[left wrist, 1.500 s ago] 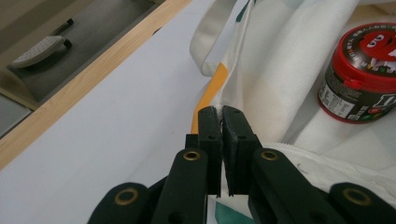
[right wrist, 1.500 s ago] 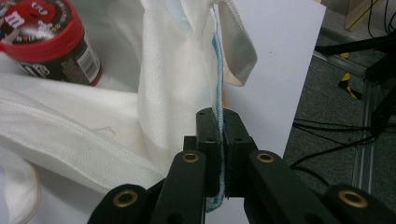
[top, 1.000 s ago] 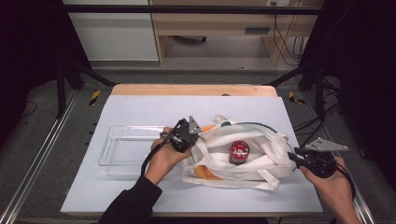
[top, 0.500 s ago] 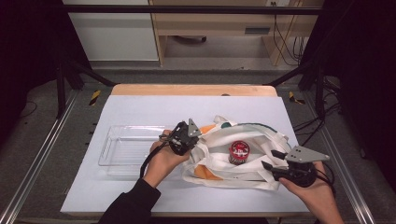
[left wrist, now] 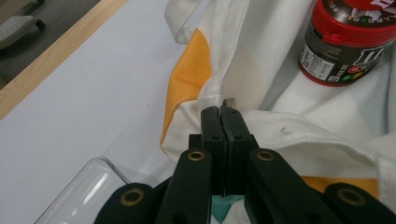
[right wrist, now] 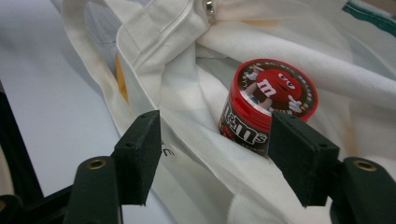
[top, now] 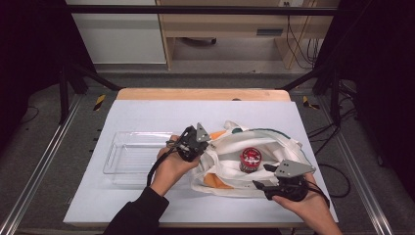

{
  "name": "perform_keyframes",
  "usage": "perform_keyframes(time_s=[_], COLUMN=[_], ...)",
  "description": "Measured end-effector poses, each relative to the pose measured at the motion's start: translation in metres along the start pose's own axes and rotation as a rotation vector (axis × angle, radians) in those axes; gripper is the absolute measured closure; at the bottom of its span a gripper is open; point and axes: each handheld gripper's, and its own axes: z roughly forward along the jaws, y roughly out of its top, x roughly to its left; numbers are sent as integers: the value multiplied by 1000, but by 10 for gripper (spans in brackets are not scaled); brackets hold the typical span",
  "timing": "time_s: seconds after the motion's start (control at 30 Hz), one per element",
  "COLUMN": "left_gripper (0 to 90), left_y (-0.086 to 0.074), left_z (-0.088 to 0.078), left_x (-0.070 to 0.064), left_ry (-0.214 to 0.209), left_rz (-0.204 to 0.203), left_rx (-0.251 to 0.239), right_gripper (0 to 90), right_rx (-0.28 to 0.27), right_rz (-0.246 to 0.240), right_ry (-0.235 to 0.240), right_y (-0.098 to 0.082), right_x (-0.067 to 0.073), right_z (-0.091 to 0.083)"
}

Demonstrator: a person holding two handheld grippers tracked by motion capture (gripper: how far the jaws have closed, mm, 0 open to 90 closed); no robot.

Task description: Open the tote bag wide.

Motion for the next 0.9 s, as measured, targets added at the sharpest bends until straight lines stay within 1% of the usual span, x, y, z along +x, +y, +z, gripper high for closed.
perform_keyframes(time_s=[0.03,0.1,0.17,0.27,0.37,0.4,0.43,0.5,0.63,0.73,0.77,0.8,0.87,0.9], left_gripper=[892,893,893,894,894,894,894,894,893,893,892,893,893,893], left_y=[0,1,1,3,5,5,6,7,8,10,12,12,14,14], left_z=[-1,-2,-4,-5,-7,-6,-6,-6,-5,-2,-1,0,2,3], left_x=[1,2,4,4,4,4,4,4,5,5,5,5,4,4], left_ry=[1,-5,-6,-5,-4,-2,-1,-1,2,-7,-11,-10,-4,-3], left_rz=[1,-6,-12,-13,-7,-6,-3,2,3,0,-3,2,7,1], left_rx=[-1,-11,-14,-19,-11,-13,-7,4,10,17,24,23,24,26], right_gripper=[381,392,427,492,698,749,789,840,858,861,862,864,868,869], right_rx=[-3,-8,26,74,94,94,89,87,80,75,79,87,93,94], right_rz=[-17,-20,-33,-19,-20,-16,-17,-21,-38,-64,-63,-66,-72,-76], right_ry=[-4,13,7,5,-2,3,7,8,10,35,44,58,71,78], right_y=[0,-1,-4,-9,-13,-14,-14,-14,-14,-17,-19,-22,-25,-25], right_x=[2,5,7,6,4,4,3,3,7,12,14,16,17,18], right_z=[2,6,12,19,23,22,22,21,19,16,16,16,14,14])
